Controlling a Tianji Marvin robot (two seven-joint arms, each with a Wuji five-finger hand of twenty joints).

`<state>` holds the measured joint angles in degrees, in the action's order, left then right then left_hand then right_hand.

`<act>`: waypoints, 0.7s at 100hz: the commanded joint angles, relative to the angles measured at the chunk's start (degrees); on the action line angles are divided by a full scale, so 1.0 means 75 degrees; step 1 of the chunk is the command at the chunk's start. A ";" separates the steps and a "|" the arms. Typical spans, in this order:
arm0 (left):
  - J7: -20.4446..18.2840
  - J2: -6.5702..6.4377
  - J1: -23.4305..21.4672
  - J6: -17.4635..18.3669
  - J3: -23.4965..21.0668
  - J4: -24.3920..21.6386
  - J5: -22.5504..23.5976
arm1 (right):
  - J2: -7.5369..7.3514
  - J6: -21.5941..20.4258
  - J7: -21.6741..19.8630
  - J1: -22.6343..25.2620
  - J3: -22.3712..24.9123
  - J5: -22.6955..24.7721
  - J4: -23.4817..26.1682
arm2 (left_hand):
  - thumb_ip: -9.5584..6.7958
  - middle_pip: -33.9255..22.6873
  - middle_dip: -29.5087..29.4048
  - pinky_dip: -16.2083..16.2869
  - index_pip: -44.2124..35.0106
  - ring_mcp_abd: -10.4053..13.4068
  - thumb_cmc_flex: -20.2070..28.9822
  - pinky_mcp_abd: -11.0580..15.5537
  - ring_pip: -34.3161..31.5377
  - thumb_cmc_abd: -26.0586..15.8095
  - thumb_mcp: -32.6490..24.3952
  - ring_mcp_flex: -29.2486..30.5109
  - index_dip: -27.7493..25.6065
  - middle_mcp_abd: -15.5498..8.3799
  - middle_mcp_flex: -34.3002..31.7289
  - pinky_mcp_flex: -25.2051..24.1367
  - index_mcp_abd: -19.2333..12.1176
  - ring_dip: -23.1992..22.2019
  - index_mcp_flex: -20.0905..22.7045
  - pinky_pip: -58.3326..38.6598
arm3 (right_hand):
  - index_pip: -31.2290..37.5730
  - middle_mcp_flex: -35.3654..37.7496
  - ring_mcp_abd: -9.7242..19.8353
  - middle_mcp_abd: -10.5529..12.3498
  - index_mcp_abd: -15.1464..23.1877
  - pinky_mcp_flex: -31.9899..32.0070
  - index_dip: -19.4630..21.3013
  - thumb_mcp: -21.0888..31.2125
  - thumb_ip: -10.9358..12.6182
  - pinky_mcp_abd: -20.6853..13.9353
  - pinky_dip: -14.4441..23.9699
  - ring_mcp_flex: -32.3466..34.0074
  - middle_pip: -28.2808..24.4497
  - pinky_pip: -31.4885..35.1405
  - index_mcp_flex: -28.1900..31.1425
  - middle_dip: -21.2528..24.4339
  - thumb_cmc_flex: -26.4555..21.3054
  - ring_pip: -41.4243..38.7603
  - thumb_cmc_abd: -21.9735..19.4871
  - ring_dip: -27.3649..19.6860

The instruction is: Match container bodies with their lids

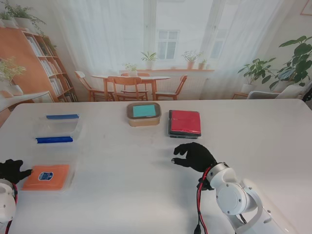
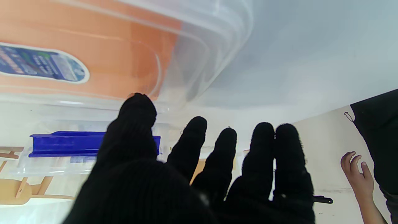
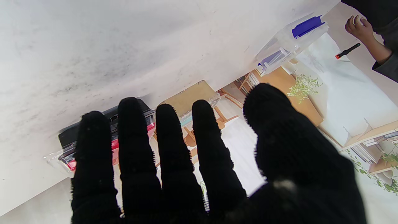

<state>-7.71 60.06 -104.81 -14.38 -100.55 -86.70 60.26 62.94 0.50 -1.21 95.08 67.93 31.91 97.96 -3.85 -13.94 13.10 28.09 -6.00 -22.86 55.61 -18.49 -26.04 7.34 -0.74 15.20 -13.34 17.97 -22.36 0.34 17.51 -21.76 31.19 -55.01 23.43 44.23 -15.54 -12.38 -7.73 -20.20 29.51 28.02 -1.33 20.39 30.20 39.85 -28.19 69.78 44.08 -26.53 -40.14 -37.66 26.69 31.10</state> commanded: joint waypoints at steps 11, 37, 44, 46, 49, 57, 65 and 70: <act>0.0013 0.0035 -0.0087 -0.0230 0.0127 0.0066 -0.0002 | 0.0023 -0.0010 -0.0109 -0.0015 -0.0017 -0.0044 -0.0040 | 0.0077 -0.0254 0.0106 0.0224 0.0242 -0.0366 -0.0144 0.0010 -0.0498 -0.0104 0.0139 0.0348 0.0161 0.0492 -0.0005 0.0301 0.0380 -0.0156 -0.0064 -0.0482 | -0.0045 -0.0260 0.0011 0.0126 0.0231 0.0083 0.0130 -0.0153 0.0169 0.0145 -0.0077 -0.0174 0.0053 -0.0100 -0.0235 0.0077 -0.0034 0.0108 -0.0203 -0.0032; -0.0189 0.0041 -0.0193 -0.0765 0.0295 -0.0021 -0.0003 | 0.0030 -0.0033 -0.0092 -0.0025 -0.0016 -0.0079 -0.0058 | 0.0057 -0.0560 0.0283 0.0452 0.0248 -0.0558 -0.0203 0.0002 -0.0980 -0.0071 0.0148 0.0806 0.0059 0.0858 -0.0268 0.0721 0.0717 -0.0343 0.0082 -0.0890 | -0.0057 -0.0310 0.0017 0.0118 0.0279 0.0103 0.0141 -0.0155 0.0169 0.0140 -0.0080 -0.0221 0.0050 -0.0110 -0.0249 0.0070 -0.0042 0.0107 -0.0200 -0.0017; -0.0137 0.0059 -0.0204 -0.0858 0.0354 -0.0012 -0.0153 | 0.0032 -0.0049 -0.0087 -0.0028 -0.0016 -0.0092 -0.0069 | 0.0051 -0.0583 0.0301 0.0472 0.0291 -0.0591 -0.0184 -0.0028 -0.1024 -0.0046 0.0141 0.0849 0.0054 0.0916 -0.0266 0.0764 0.0734 -0.0352 0.0010 -0.0911 | -0.0061 -0.0324 0.0028 0.0130 0.0283 0.0134 0.0144 -0.0155 0.0169 0.0153 -0.0080 -0.0235 0.0049 -0.0119 -0.0254 0.0068 -0.0044 0.0110 -0.0202 -0.0015; -0.0115 0.0065 -0.0207 -0.0893 0.0375 -0.0010 -0.0188 | 0.0033 -0.0051 -0.0087 -0.0030 -0.0018 -0.0099 -0.0071 | 0.0049 -0.0597 0.0309 0.0481 0.0309 -0.0591 -0.0187 -0.0028 -0.1050 -0.0042 0.0142 0.0889 0.0056 0.0936 -0.0277 0.0815 0.0747 -0.0357 -0.0023 -0.0932 | -0.0063 -0.0327 0.0029 0.0131 0.0288 0.0147 0.0144 -0.0154 0.0170 0.0168 -0.0077 -0.0242 0.0047 -0.0119 -0.0258 0.0067 -0.0048 0.0113 -0.0201 -0.0015; -0.0082 0.0074 -0.0213 -0.0940 0.0408 -0.0006 -0.0240 | 0.0033 -0.0055 -0.0086 -0.0031 -0.0019 -0.0106 -0.0074 | 0.0047 -0.0618 0.0321 0.0492 0.0330 -0.0618 -0.0186 -0.0041 -0.1073 -0.0039 0.0141 0.0923 0.0057 0.0986 -0.0292 0.0866 0.0770 -0.0360 -0.0061 -0.0949 | -0.0065 -0.0338 0.0027 0.0126 0.0288 0.0155 0.0145 -0.0153 0.0170 0.0181 -0.0071 -0.0251 0.0048 -0.0114 -0.0260 0.0068 -0.0049 0.0115 -0.0202 -0.0014; -0.0003 0.0094 -0.0222 -0.1061 0.0498 0.0006 -0.0382 | 0.0034 -0.0069 -0.0083 -0.0032 -0.0021 -0.0119 -0.0079 | 0.0039 -0.0682 0.0354 0.0527 0.0333 -0.0658 -0.0185 -0.0091 -0.1166 -0.0015 0.0141 0.1063 0.0046 0.1077 -0.0383 0.1033 0.0831 -0.0378 -0.0053 -0.1013 | -0.0070 -0.0346 0.0033 0.0134 0.0312 0.0157 0.0148 -0.0157 0.0169 0.0185 -0.0060 -0.0259 0.0044 -0.0106 -0.0266 0.0066 -0.0045 0.0116 -0.0205 -0.0012; 0.0014 0.0108 -0.0234 -0.1180 0.0578 0.0006 -0.0516 | 0.0037 -0.0081 -0.0079 -0.0029 -0.0017 -0.0138 -0.0079 | 0.0026 -0.0748 0.0389 0.0572 0.0339 -0.0664 -0.0146 -0.0120 -0.1263 0.0018 0.0129 0.1200 0.0036 0.1157 -0.0467 0.1185 0.0878 -0.0396 -0.0062 -0.1097 | -0.0080 -0.0376 0.0046 0.0128 0.0317 0.0172 0.0148 -0.0157 0.0169 0.0183 -0.0055 -0.0286 0.0049 -0.0111 -0.0282 0.0068 -0.0052 0.0125 -0.0201 -0.0013; 0.0028 0.0116 -0.0242 -0.1247 0.0624 0.0002 -0.0587 | 0.0036 -0.0100 -0.0074 -0.0024 -0.0009 -0.0133 -0.0080 | 0.0015 -0.0796 0.0415 0.0604 0.0329 -0.0680 -0.0123 -0.0143 -0.1324 0.0028 0.0122 0.1288 0.0024 0.1199 -0.0534 0.1279 0.0928 -0.0408 -0.0040 -0.1156 | -0.0086 -0.0379 0.0043 0.0138 0.0330 0.0174 0.0148 -0.0158 0.0169 0.0185 -0.0051 -0.0289 0.0044 -0.0111 -0.0294 0.0066 -0.0049 0.0123 -0.0203 -0.0011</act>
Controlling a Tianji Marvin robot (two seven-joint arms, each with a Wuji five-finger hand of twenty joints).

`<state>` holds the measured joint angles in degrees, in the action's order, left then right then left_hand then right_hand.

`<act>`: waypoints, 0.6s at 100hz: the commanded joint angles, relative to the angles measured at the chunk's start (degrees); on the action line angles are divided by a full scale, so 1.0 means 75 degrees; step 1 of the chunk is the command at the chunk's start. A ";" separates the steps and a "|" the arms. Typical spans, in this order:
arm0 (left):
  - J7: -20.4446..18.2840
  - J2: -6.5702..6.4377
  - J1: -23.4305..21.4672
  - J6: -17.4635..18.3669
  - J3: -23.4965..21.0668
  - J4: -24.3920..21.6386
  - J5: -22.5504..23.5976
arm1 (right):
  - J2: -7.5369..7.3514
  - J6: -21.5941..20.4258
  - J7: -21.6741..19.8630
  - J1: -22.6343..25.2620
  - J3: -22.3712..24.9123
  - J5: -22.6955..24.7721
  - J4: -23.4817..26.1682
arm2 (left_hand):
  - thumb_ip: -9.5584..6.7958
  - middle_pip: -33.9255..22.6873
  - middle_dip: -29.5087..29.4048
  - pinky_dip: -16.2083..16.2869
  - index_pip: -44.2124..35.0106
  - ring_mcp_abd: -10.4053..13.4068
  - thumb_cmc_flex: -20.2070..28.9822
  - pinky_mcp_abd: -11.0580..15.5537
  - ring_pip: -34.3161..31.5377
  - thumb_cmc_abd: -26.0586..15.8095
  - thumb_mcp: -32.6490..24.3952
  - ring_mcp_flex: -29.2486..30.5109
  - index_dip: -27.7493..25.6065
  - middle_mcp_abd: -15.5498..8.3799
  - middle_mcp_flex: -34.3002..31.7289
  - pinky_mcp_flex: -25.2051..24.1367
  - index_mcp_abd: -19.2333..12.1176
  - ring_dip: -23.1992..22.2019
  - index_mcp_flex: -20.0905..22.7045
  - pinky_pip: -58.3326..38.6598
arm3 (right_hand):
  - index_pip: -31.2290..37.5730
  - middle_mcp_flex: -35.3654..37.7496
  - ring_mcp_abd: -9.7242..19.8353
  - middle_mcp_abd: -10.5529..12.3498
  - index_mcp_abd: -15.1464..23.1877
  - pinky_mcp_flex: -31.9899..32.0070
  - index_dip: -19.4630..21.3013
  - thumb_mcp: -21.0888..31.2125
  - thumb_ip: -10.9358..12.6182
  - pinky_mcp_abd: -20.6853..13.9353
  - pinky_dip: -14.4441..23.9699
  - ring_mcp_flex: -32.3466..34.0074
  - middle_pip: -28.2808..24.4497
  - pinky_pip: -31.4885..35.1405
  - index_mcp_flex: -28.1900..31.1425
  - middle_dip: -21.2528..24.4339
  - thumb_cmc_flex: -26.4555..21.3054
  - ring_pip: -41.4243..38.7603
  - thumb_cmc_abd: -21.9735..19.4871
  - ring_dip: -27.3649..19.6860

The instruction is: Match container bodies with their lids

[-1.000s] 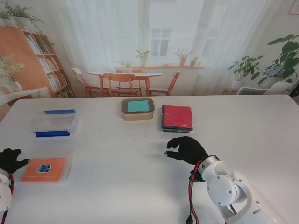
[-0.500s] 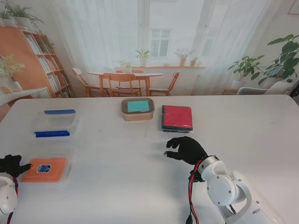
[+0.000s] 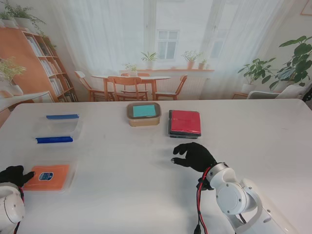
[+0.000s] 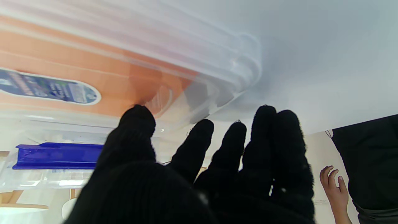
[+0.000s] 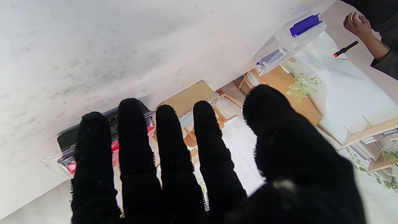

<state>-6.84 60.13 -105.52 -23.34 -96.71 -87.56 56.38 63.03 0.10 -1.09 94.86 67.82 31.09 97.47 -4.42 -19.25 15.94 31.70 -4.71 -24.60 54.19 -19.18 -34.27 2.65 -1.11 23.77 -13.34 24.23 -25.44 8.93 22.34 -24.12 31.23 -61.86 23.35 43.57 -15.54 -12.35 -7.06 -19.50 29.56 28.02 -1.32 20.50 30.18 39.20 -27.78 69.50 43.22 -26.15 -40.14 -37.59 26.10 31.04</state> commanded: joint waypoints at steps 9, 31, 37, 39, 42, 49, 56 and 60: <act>-0.0100 0.0119 -0.0187 -0.0156 0.0176 0.0067 -0.0191 | 0.0025 -0.0068 -0.0076 0.0019 0.0027 -0.0019 -0.0017 | 0.0080 -0.0156 0.0074 0.0170 0.0152 -0.0445 0.0072 -0.0072 -0.0312 0.0652 0.0171 0.0261 0.0008 0.0414 -0.0199 0.0269 0.0313 -0.0112 -0.0044 -0.0328 | -0.0081 -0.0316 0.0043 0.0125 0.0248 0.0089 0.0142 -0.0157 0.0169 0.0166 -0.0042 -0.0230 -0.0009 -0.0079 -0.0191 0.0015 -0.0057 0.0120 -0.0126 -0.0003; 0.0021 0.0173 -0.0361 -0.0262 0.0308 -0.0116 -0.0518 | 0.0029 -0.0105 -0.0038 0.0065 0.0072 -0.0002 0.0000 | 0.0061 -0.0229 0.0122 0.0236 0.0135 -0.0463 0.0072 -0.0134 -0.0399 0.0657 0.0175 0.0381 -0.0025 0.0438 -0.0316 0.0382 0.0344 -0.0127 0.0000 -0.0412 | -0.0093 -0.0357 0.0051 0.0121 0.0284 0.0112 0.0147 -0.0159 0.0169 0.0175 -0.0025 -0.0271 -0.0014 -0.0089 -0.0208 0.0016 -0.0064 0.0123 -0.0121 0.0001; 0.0009 0.0178 -0.0403 -0.0272 0.0347 -0.0173 -0.0578 | 0.0029 -0.0100 -0.0044 0.0069 0.0074 -0.0011 0.0002 | 0.0059 -0.0225 0.0124 0.0241 0.0141 -0.0455 0.0073 -0.0115 -0.0394 0.0651 0.0176 0.0366 -0.0029 0.0428 -0.0310 0.0362 0.0327 -0.0122 -0.0007 -0.0407 | -0.0097 -0.0374 0.0052 0.0122 0.0299 0.0113 0.0148 -0.0161 0.0169 0.0175 -0.0018 -0.0281 -0.0013 -0.0086 -0.0214 0.0016 -0.0060 0.0123 -0.0128 0.0002; 0.0016 0.0181 -0.0411 -0.0269 0.0365 -0.0184 -0.0596 | 0.0029 -0.0098 -0.0045 0.0069 0.0073 -0.0018 0.0001 | 0.0058 -0.0226 0.0126 0.0244 0.0139 -0.0452 0.0072 -0.0109 -0.0398 0.0648 0.0176 0.0371 -0.0031 0.0430 -0.0316 0.0362 0.0334 -0.0122 -0.0003 -0.0407 | -0.0101 -0.0371 0.0055 0.0127 0.0298 0.0120 0.0148 -0.0159 0.0169 0.0178 -0.0016 -0.0282 -0.0017 -0.0088 -0.0221 0.0015 -0.0062 0.0123 -0.0135 0.0002; 0.0025 0.0185 -0.0423 -0.0267 0.0391 -0.0204 -0.0624 | 0.0030 -0.0092 -0.0048 0.0069 0.0072 -0.0028 0.0002 | 0.0058 -0.0227 0.0127 0.0248 0.0138 -0.0459 0.0072 -0.0113 -0.0399 0.0657 0.0178 0.0374 -0.0034 0.0434 -0.0322 0.0360 0.0333 -0.0122 0.0001 -0.0409 | -0.0103 -0.0374 0.0049 0.0130 0.0295 0.0121 0.0148 -0.0159 0.0170 0.0180 -0.0013 -0.0296 -0.0018 -0.0087 -0.0224 0.0015 -0.0067 0.0127 -0.0127 0.0001; -0.0006 0.0186 -0.0451 -0.0271 0.0454 -0.0270 -0.0686 | 0.0033 -0.0083 -0.0046 0.0068 0.0067 -0.0049 0.0002 | 0.0058 -0.0221 0.0127 0.0255 0.0141 -0.0462 0.0050 -0.0108 -0.0392 0.0641 0.0182 0.0362 -0.0039 0.0394 -0.0323 0.0332 0.0318 -0.0116 0.0000 -0.0403 | -0.0104 -0.0384 0.0052 0.0113 0.0313 0.0126 0.0150 -0.0158 0.0170 0.0184 -0.0006 -0.0297 -0.0019 -0.0086 -0.0224 0.0016 -0.0071 0.0124 -0.0127 0.0003; -0.0012 0.0187 -0.0451 -0.0257 0.0535 -0.0305 -0.0735 | 0.0036 -0.0082 -0.0043 0.0068 0.0065 -0.0073 0.0001 | 0.0058 -0.0221 0.0128 0.0265 0.0135 -0.0448 0.0043 -0.0115 -0.0385 0.0645 0.0183 0.0358 -0.0044 0.0381 -0.0341 0.0319 0.0314 -0.0111 0.0019 -0.0410 | -0.0106 -0.0388 0.0055 0.0126 0.0329 0.0128 0.0152 -0.0165 0.0168 0.0183 0.0001 -0.0304 -0.0022 -0.0084 -0.0229 0.0016 -0.0064 0.0121 -0.0124 0.0005; -0.0048 0.0182 -0.0446 -0.0254 0.0583 -0.0331 -0.0756 | 0.0036 -0.0087 -0.0043 0.0069 0.0068 -0.0079 0.0000 | 0.0059 -0.0213 0.0126 0.0269 0.0139 -0.0437 0.0032 -0.0100 -0.0379 0.0635 0.0185 0.0355 -0.0045 0.0362 -0.0336 0.0297 0.0294 -0.0106 0.0012 -0.0408 | -0.0108 -0.0403 0.0057 0.0116 0.0344 0.0127 0.0153 -0.0169 0.0167 0.0182 0.0006 -0.0304 -0.0016 -0.0082 -0.0231 0.0019 -0.0055 0.0120 -0.0131 0.0006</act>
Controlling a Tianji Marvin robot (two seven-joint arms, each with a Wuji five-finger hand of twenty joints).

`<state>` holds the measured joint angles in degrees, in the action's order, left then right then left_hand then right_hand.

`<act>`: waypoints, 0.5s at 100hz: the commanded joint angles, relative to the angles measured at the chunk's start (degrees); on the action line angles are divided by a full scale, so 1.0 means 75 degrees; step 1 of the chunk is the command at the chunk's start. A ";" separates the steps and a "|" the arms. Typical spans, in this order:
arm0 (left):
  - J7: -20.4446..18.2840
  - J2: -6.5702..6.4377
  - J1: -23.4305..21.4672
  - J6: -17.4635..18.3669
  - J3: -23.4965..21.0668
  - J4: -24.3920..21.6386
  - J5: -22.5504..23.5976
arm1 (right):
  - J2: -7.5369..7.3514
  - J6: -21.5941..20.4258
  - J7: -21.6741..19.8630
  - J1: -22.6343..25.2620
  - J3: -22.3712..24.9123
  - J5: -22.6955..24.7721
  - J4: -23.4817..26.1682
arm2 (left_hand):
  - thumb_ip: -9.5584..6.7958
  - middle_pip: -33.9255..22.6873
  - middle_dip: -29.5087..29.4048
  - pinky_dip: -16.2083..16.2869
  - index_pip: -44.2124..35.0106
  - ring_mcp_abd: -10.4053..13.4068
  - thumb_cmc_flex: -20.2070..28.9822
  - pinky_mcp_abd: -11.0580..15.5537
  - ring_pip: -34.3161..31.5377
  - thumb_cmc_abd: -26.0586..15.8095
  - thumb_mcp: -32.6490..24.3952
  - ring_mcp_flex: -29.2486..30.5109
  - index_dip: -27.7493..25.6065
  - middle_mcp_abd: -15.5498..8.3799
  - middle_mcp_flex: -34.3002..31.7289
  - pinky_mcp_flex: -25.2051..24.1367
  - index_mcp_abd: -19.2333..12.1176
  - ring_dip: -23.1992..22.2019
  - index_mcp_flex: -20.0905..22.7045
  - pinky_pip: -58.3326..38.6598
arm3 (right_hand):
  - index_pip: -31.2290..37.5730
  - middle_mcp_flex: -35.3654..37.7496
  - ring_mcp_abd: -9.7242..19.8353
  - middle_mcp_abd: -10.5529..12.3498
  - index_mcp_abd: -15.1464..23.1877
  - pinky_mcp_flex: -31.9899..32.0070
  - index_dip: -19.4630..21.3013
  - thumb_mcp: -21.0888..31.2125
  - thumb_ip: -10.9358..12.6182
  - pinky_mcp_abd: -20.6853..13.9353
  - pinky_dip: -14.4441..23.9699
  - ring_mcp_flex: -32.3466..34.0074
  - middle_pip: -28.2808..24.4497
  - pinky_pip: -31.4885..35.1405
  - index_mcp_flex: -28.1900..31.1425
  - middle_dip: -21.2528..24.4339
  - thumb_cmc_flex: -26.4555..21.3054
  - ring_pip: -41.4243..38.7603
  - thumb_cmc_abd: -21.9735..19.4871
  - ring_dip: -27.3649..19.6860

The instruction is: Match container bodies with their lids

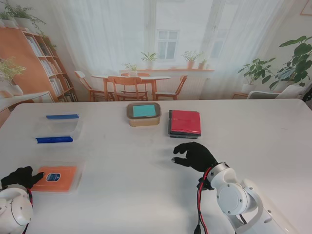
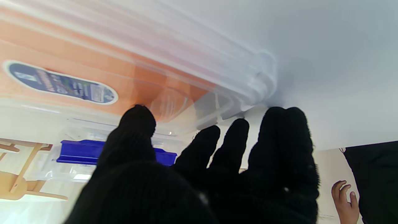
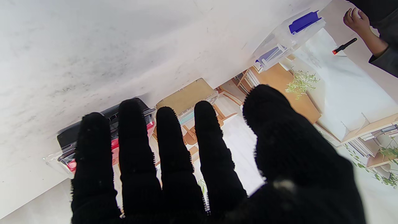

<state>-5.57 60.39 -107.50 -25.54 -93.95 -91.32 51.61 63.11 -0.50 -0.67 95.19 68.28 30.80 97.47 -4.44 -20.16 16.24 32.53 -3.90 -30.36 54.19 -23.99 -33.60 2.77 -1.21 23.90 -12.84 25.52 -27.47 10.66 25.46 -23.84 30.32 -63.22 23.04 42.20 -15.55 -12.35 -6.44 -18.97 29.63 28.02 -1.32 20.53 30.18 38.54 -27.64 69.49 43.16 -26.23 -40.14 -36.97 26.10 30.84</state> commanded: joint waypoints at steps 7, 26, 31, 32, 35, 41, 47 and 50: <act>-0.0292 0.0137 -0.0165 0.0054 0.0301 0.0132 -0.0154 | 0.0026 -0.0012 -0.0101 0.0035 0.0021 -0.0049 0.0007 | 0.0061 -0.0085 0.0086 0.0166 0.0033 0.0328 0.0029 0.0534 -0.0455 0.0625 0.0196 0.0315 -0.0117 0.0181 -0.0070 0.0034 -0.0118 -0.0136 0.0129 -0.0224 | -0.0064 -0.0213 0.0043 0.0125 0.0259 0.0063 0.0145 -0.0167 0.0167 0.0183 0.0012 -0.0231 -0.0042 -0.0083 -0.0216 0.0029 -0.0064 0.0043 -0.0125 0.0032; -0.0465 0.0113 -0.0128 0.0127 0.0523 0.0009 -0.0276 | 0.0027 -0.0049 -0.0069 0.0106 0.0098 -0.0018 0.0046 | 0.0061 -0.0078 0.0085 0.0188 0.0029 0.0334 0.0029 0.0537 -0.0458 0.0627 0.0194 0.0314 -0.0129 0.0147 -0.0079 0.0010 -0.0151 -0.0133 0.0143 -0.0241 | -0.0072 -0.0229 0.0054 0.0125 0.0307 0.0068 0.0147 -0.0171 0.0167 0.0175 0.0030 -0.0241 -0.0042 -0.0077 -0.0230 0.0031 -0.0064 0.0039 -0.0134 0.0035; -0.0509 0.0108 -0.0127 0.0158 0.0566 -0.0039 -0.0311 | 0.0025 -0.0054 -0.0069 0.0122 0.0114 -0.0009 0.0055 | 0.0061 -0.0076 0.0085 0.0190 0.0032 0.0344 0.0036 0.0546 -0.0455 0.0634 0.0192 0.0304 -0.0130 0.0129 -0.0077 -0.0001 -0.0163 -0.0132 0.0136 -0.0237 | -0.0074 -0.0234 0.0062 0.0132 0.0327 0.0070 0.0147 -0.0168 0.0168 0.0177 0.0033 -0.0247 -0.0042 -0.0078 -0.0235 0.0032 -0.0077 0.0042 -0.0127 0.0034; -0.0513 0.0108 -0.0126 0.0168 0.0575 -0.0047 -0.0316 | 0.0025 -0.0055 -0.0069 0.0125 0.0117 -0.0009 0.0056 | 0.0061 -0.0078 0.0085 0.0191 0.0031 0.0346 0.0031 0.0546 -0.0459 0.0631 0.0194 0.0314 -0.0130 0.0135 -0.0082 -0.0002 -0.0167 -0.0133 0.0138 -0.0237 | -0.0074 -0.0232 0.0061 0.0126 0.0329 0.0071 0.0148 -0.0169 0.0168 0.0176 0.0034 -0.0249 -0.0043 -0.0078 -0.0235 0.0031 -0.0074 0.0043 -0.0130 0.0034; -0.0522 0.0106 -0.0126 0.0199 0.0600 -0.0073 -0.0326 | 0.0024 -0.0057 -0.0070 0.0134 0.0126 -0.0005 0.0061 | 0.0061 -0.0079 0.0086 0.0194 0.0027 0.0352 0.0035 0.0545 -0.0461 0.0639 0.0193 0.0323 -0.0133 0.0137 -0.0090 0.0009 -0.0166 -0.0133 0.0147 -0.0243 | -0.0072 -0.0230 0.0063 0.0127 0.0327 0.0071 0.0149 -0.0172 0.0167 0.0173 0.0036 -0.0250 -0.0044 -0.0078 -0.0229 0.0031 -0.0067 0.0042 -0.0133 0.0034; -0.0571 0.0101 -0.0129 0.0239 0.0643 -0.0142 -0.0359 | 0.0024 -0.0064 -0.0062 0.0151 0.0142 0.0008 0.0065 | 0.0061 -0.0075 0.0085 0.0198 0.0032 0.0353 0.0025 0.0537 -0.0456 0.0632 0.0194 0.0318 -0.0133 0.0123 -0.0081 0.0011 -0.0183 -0.0130 0.0140 -0.0246 | -0.0069 -0.0232 0.0058 0.0121 0.0344 0.0068 0.0151 -0.0172 0.0168 0.0176 0.0041 -0.0247 -0.0043 -0.0076 -0.0222 0.0033 -0.0070 0.0041 -0.0134 0.0035; -0.0591 0.0100 -0.0127 0.0284 0.0690 -0.0194 -0.0400 | 0.0025 -0.0057 -0.0060 0.0163 0.0151 0.0001 0.0071 | 0.0060 -0.0079 0.0087 0.0199 0.0027 0.0353 0.0037 0.0553 -0.0454 0.0636 0.0189 0.0314 -0.0137 0.0108 -0.0091 0.0006 -0.0190 -0.0128 0.0152 -0.0244 | -0.0072 -0.0238 0.0051 0.0127 0.0347 0.0080 0.0151 -0.0174 0.0167 0.0180 0.0043 -0.0263 -0.0039 -0.0082 -0.0228 0.0035 -0.0071 0.0047 -0.0136 0.0033; -0.0600 0.0100 -0.0124 0.0300 0.0715 -0.0222 -0.0422 | 0.0026 -0.0054 -0.0061 0.0167 0.0154 -0.0003 0.0075 | 0.0060 -0.0078 0.0087 0.0201 0.0029 0.0355 0.0034 0.0558 -0.0456 0.0630 0.0191 0.0316 -0.0137 0.0110 -0.0088 0.0006 -0.0189 -0.0129 0.0146 -0.0244 | -0.0073 -0.0232 0.0052 0.0119 0.0349 0.0081 0.0152 -0.0173 0.0167 0.0183 0.0045 -0.0261 -0.0041 -0.0083 -0.0227 0.0035 -0.0074 0.0046 -0.0132 0.0034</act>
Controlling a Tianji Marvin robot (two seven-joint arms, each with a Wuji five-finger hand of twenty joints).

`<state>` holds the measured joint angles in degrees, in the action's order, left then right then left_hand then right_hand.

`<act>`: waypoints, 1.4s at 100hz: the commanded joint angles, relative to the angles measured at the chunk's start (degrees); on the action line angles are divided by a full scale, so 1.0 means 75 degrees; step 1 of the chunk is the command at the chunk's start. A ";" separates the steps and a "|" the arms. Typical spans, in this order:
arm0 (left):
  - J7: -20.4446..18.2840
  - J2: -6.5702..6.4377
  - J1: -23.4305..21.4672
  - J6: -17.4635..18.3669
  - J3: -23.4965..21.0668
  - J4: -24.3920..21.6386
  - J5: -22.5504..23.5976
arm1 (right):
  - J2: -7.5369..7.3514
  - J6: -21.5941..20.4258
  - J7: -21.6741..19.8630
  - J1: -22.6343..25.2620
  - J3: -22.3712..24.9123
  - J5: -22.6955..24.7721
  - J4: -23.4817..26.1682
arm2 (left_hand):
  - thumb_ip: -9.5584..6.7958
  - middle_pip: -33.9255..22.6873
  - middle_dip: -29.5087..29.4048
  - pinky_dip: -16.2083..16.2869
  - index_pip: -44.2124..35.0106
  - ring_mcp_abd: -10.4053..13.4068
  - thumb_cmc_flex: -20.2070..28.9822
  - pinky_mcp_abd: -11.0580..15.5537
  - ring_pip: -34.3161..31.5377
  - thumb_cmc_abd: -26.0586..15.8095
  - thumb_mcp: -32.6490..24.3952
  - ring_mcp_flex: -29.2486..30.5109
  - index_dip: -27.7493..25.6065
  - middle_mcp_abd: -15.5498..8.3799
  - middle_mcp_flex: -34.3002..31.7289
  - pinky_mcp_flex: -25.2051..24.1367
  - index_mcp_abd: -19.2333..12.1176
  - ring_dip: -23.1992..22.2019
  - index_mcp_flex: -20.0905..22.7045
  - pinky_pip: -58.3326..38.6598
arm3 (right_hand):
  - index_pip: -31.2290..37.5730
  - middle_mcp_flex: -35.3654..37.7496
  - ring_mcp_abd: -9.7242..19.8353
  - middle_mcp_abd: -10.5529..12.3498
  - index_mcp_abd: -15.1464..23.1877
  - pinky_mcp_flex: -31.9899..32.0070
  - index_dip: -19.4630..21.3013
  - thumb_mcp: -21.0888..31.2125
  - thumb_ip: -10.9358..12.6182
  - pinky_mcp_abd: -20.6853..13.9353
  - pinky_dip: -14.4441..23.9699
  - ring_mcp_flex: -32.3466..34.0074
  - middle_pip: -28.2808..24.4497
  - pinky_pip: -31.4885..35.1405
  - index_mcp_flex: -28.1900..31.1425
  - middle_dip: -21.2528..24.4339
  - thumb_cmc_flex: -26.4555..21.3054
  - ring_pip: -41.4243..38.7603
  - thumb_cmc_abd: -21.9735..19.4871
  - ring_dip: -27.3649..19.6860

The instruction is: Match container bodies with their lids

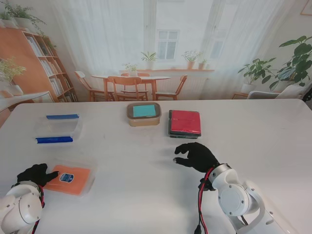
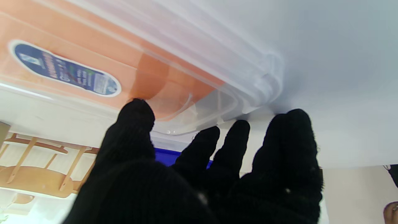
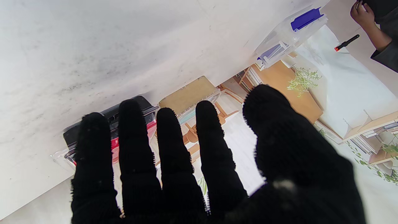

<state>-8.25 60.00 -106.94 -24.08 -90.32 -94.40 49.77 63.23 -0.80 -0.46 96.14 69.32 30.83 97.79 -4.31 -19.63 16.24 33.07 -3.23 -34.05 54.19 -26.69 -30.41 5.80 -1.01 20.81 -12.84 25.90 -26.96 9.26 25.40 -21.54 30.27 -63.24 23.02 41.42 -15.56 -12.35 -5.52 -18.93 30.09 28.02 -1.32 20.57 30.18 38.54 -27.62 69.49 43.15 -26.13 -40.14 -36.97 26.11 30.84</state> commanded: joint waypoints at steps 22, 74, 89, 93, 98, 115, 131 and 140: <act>-0.0357 0.0144 -0.0186 0.0163 0.0426 -0.0011 -0.0383 | 0.0013 -0.0012 -0.0070 0.0069 0.0039 -0.0011 0.0048 | 0.0040 -0.0161 0.0093 0.0143 -0.0071 0.0859 0.0036 0.0927 -0.0899 0.0242 0.0164 0.0752 -0.0148 0.0051 -0.0182 0.0198 -0.0202 -0.0442 0.0182 -0.0256 | -0.0074 -0.0143 0.0061 0.0127 0.0238 0.0093 0.0093 -0.0177 0.0167 0.0175 0.0057 -0.0277 -0.0032 -0.0089 -0.0226 0.0025 -0.0071 0.0052 -0.0146 0.0033; -0.0412 0.0176 -0.0785 0.0306 0.0564 -0.0834 -0.0807 | 0.0025 -0.0027 0.0008 0.0208 0.0152 0.0002 0.0111 | 0.0038 -0.0207 0.0114 0.0207 -0.0111 0.0812 0.0037 0.0866 -0.0991 0.0258 0.0165 0.0904 -0.0172 0.0095 -0.0339 0.0341 -0.0171 -0.0477 0.0314 -0.0378 | -0.0075 -0.0167 0.0070 0.0122 0.0257 0.0100 0.0099 -0.0181 0.0167 0.0163 0.0097 -0.0314 -0.0021 -0.0080 -0.0214 0.0033 -0.0074 0.0063 -0.0142 0.0032; -0.0409 0.0184 -0.1003 0.0163 0.0637 -0.1101 -0.0798 | 0.0029 -0.0057 0.0032 0.0255 0.0191 -0.0004 0.0129 | 0.0032 -0.0383 0.0189 0.0349 -0.0212 0.0719 0.0026 0.0715 -0.1257 0.0295 0.0168 0.1321 -0.0216 0.0245 -0.0725 0.0743 0.0019 -0.0579 0.0589 -0.0704 | -0.0080 -0.0177 0.0063 0.0122 0.0245 0.0094 0.0099 -0.0183 0.0167 0.0162 0.0106 -0.0331 -0.0019 -0.0073 -0.0223 0.0035 -0.0074 0.0068 -0.0144 0.0031; -0.0380 0.0188 -0.1064 0.0112 0.0651 -0.1176 -0.0769 | 0.0031 -0.0064 0.0039 0.0265 0.0199 -0.0013 0.0130 | 0.0024 -0.0473 0.0231 0.0408 -0.0253 0.0702 0.0019 0.0655 -0.1363 0.0307 0.0165 0.1484 -0.0236 0.0305 -0.0893 0.0934 0.0095 -0.0619 0.0707 -0.0842 | -0.0080 -0.0167 0.0065 0.0128 0.0249 0.0093 0.0099 -0.0181 0.0167 0.0158 0.0109 -0.0332 -0.0023 -0.0070 -0.0221 0.0034 -0.0078 0.0067 -0.0141 0.0031; -0.0395 0.0187 -0.1147 0.0021 0.0654 -0.1287 -0.0711 | 0.0030 -0.0076 0.0040 0.0276 0.0208 -0.0013 0.0132 | 0.0017 -0.0577 0.0284 0.0475 -0.0282 0.0665 0.0003 0.0587 -0.1502 0.0317 0.0167 0.1687 -0.0254 0.0365 -0.1048 0.1177 0.0173 -0.0672 0.0799 -0.1005 | -0.0087 -0.0173 0.0067 0.0112 0.0249 0.0095 0.0098 -0.0182 0.0167 0.0156 0.0112 -0.0336 -0.0020 -0.0068 -0.0240 0.0036 -0.0076 0.0069 -0.0148 0.0030; -0.0383 0.0204 -0.1427 -0.0316 0.0610 -0.1638 -0.0595 | 0.0032 -0.0118 0.0044 0.0295 0.0223 -0.0044 0.0131 | -0.0002 -0.1040 0.0526 0.0685 -0.0385 0.0646 -0.0025 0.0448 -0.2084 0.0335 0.0171 0.2566 -0.0330 0.0479 -0.1566 0.2184 0.0299 -0.0868 0.1084 -0.1631 | -0.0084 -0.0186 0.0067 0.0119 0.0248 0.0086 0.0100 -0.0184 0.0168 0.0148 0.0125 -0.0352 -0.0015 -0.0053 -0.0230 0.0039 -0.0075 0.0073 -0.0135 0.0028; -0.0342 0.0223 -0.1617 -0.0498 0.0572 -0.1855 -0.0652 | 0.0035 -0.0158 0.0043 0.0291 0.0227 -0.0089 0.0115 | -0.0015 -0.1540 0.0796 0.0613 -0.0594 0.0710 -0.0039 0.0438 -0.2533 0.0351 0.0173 0.3330 -0.0568 0.0505 -0.2109 0.3124 0.0307 -0.0905 0.1332 -0.2118 | -0.0080 -0.0196 0.0073 0.0115 0.0245 0.0085 0.0103 -0.0183 0.0168 0.0141 0.0133 -0.0357 -0.0012 -0.0047 -0.0221 0.0042 -0.0074 0.0073 -0.0136 0.0027; -0.0333 0.0229 -0.1671 -0.0515 0.0578 -0.1900 -0.0694 | 0.0034 -0.0196 0.0035 0.0281 0.0226 -0.0113 0.0097 | -0.0014 -0.1625 0.0835 0.0571 -0.0597 0.0731 -0.0058 0.0443 -0.2601 0.0344 0.0180 0.3472 -0.0596 0.0487 -0.2239 0.3285 0.0329 -0.0899 0.1373 -0.2193 | -0.0083 -0.0199 0.0068 0.0114 0.0248 0.0085 0.0103 -0.0180 0.0169 0.0147 0.0137 -0.0370 -0.0010 -0.0044 -0.0229 0.0044 -0.0078 0.0079 -0.0133 0.0025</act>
<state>-9.58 61.15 -117.66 -27.59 -86.68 -110.23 45.35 63.35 -1.90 0.57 98.18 70.94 30.29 98.57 -4.00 -26.96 19.94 37.51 -6.34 -26.71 54.27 -25.74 -47.74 7.51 -0.88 44.55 -16.18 32.27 -37.25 32.55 26.73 -28.06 38.86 -77.23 23.01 41.28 -15.57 -12.35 -5.05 -18.73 30.11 28.02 -1.32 20.91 30.36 37.25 -27.62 69.49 43.15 -26.13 -40.14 -36.89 26.11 30.75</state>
